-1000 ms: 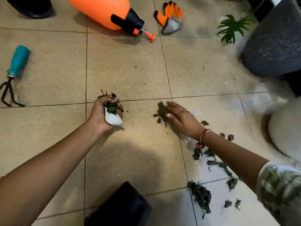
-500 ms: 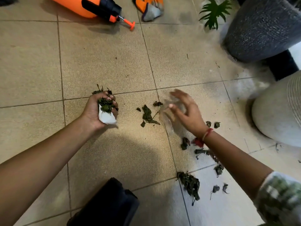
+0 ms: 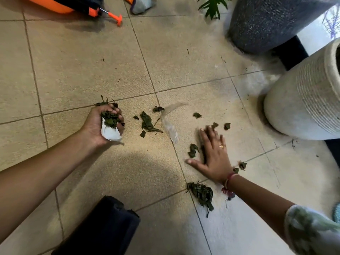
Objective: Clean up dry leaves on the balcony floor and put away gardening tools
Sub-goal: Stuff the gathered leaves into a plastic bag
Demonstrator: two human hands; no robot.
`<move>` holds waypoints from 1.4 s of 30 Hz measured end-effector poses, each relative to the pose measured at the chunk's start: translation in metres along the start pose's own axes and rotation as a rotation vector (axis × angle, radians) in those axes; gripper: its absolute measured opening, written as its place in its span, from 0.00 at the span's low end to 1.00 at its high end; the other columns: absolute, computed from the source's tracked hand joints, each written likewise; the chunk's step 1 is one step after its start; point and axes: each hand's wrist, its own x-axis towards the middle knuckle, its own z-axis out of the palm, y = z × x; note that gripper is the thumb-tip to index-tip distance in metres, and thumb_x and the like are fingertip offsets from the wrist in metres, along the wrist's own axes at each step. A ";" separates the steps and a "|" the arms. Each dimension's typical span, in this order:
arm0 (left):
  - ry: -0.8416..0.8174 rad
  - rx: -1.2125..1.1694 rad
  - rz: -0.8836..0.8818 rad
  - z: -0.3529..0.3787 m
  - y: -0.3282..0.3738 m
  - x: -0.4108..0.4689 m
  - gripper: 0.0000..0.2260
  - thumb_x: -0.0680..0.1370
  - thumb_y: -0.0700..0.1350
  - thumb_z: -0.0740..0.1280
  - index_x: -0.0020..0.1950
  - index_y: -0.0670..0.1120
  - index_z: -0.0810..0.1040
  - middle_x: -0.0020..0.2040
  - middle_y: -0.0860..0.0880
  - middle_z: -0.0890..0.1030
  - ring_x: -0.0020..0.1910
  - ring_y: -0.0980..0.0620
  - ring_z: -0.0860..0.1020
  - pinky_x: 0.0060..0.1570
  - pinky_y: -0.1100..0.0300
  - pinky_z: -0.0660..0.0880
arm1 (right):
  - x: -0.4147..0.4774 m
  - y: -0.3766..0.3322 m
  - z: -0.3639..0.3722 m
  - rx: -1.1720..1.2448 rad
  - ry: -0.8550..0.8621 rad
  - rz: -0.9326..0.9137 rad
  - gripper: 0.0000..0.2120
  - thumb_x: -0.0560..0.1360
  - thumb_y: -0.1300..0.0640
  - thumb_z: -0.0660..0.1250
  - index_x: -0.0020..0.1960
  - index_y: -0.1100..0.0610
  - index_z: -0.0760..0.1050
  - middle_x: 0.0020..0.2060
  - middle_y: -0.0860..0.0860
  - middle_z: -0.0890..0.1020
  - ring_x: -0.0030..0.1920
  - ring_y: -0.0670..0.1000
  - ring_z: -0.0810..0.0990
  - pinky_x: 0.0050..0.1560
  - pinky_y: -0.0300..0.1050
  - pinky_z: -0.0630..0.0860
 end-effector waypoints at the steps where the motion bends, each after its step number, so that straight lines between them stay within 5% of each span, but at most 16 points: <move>1: 0.000 0.010 -0.004 0.001 -0.001 -0.001 0.15 0.49 0.36 0.69 0.30 0.50 0.71 0.33 0.55 0.73 0.27 0.58 0.72 0.25 0.69 0.69 | 0.007 -0.005 0.001 -0.002 -0.001 -0.021 0.46 0.68 0.26 0.51 0.77 0.47 0.38 0.77 0.53 0.40 0.76 0.53 0.40 0.74 0.59 0.40; 8: -0.037 0.022 0.001 -0.001 0.006 -0.011 0.19 0.41 0.36 0.74 0.27 0.49 0.72 0.30 0.55 0.74 0.26 0.58 0.73 0.25 0.69 0.70 | 0.073 -0.050 0.001 0.088 0.025 -0.153 0.42 0.74 0.33 0.55 0.77 0.52 0.40 0.77 0.53 0.41 0.76 0.50 0.40 0.74 0.51 0.36; 12: -0.020 0.014 -0.009 -0.008 0.006 -0.017 0.18 0.41 0.36 0.73 0.26 0.49 0.73 0.30 0.55 0.74 0.27 0.58 0.73 0.26 0.69 0.69 | 0.099 -0.072 -0.014 0.228 0.066 -0.207 0.37 0.76 0.37 0.54 0.77 0.51 0.44 0.77 0.51 0.46 0.76 0.49 0.45 0.75 0.56 0.43; 16: 0.026 -0.036 -0.020 -0.011 0.004 -0.017 0.14 0.49 0.37 0.70 0.28 0.49 0.72 0.32 0.55 0.73 0.26 0.58 0.73 0.24 0.69 0.68 | 0.107 -0.044 -0.029 0.384 0.326 0.026 0.32 0.78 0.38 0.53 0.76 0.52 0.50 0.76 0.50 0.53 0.75 0.53 0.53 0.71 0.65 0.57; 20: 0.026 -0.036 -0.025 -0.007 -0.001 -0.011 0.22 0.45 0.36 0.72 0.34 0.50 0.70 0.32 0.55 0.74 0.26 0.58 0.73 0.23 0.69 0.68 | 0.074 0.014 -0.029 0.190 0.353 0.452 0.36 0.76 0.34 0.46 0.77 0.55 0.50 0.77 0.54 0.52 0.76 0.52 0.49 0.75 0.59 0.47; 22: 0.028 -0.023 -0.024 -0.005 -0.002 -0.006 0.19 0.50 0.37 0.70 0.34 0.50 0.69 0.32 0.55 0.74 0.26 0.58 0.73 0.23 0.69 0.68 | 0.053 0.022 -0.024 0.153 0.280 0.520 0.38 0.75 0.33 0.44 0.77 0.56 0.48 0.77 0.54 0.50 0.76 0.51 0.47 0.75 0.57 0.42; 24: 0.027 -0.030 -0.026 0.000 -0.004 -0.001 0.15 0.53 0.37 0.68 0.34 0.51 0.69 0.33 0.55 0.73 0.26 0.58 0.72 0.23 0.69 0.68 | 0.046 0.015 -0.013 0.177 0.228 0.461 0.38 0.76 0.33 0.43 0.77 0.55 0.46 0.77 0.53 0.48 0.76 0.50 0.45 0.75 0.55 0.39; 30: -0.024 -0.043 -0.031 0.008 -0.009 0.003 0.25 0.40 0.35 0.74 0.31 0.51 0.71 0.33 0.55 0.75 0.26 0.58 0.73 0.24 0.69 0.69 | 0.078 -0.038 -0.004 0.266 0.163 0.221 0.35 0.77 0.35 0.45 0.77 0.54 0.45 0.77 0.51 0.48 0.76 0.50 0.45 0.75 0.52 0.40; 34: -0.027 -0.044 -0.002 0.007 -0.005 -0.002 0.25 0.39 0.35 0.74 0.30 0.51 0.71 0.32 0.55 0.74 0.26 0.58 0.73 0.24 0.68 0.69 | 0.094 -0.050 -0.022 0.388 0.004 -0.093 0.36 0.76 0.35 0.50 0.77 0.50 0.45 0.77 0.50 0.50 0.74 0.45 0.51 0.74 0.55 0.54; 39: -0.021 -0.040 0.009 0.000 0.000 -0.007 0.23 0.40 0.35 0.74 0.29 0.51 0.72 0.31 0.55 0.75 0.26 0.57 0.73 0.23 0.68 0.69 | 0.083 -0.036 -0.019 0.284 0.045 -0.022 0.42 0.72 0.30 0.50 0.77 0.49 0.41 0.77 0.50 0.46 0.76 0.50 0.47 0.74 0.60 0.51; 42: 0.016 -0.023 -0.015 0.000 -0.004 -0.007 0.15 0.50 0.36 0.71 0.30 0.51 0.72 0.33 0.56 0.74 0.27 0.58 0.73 0.23 0.69 0.69 | 0.074 -0.043 -0.011 0.201 0.022 -0.054 0.44 0.72 0.29 0.50 0.77 0.51 0.40 0.77 0.51 0.45 0.75 0.48 0.43 0.75 0.55 0.44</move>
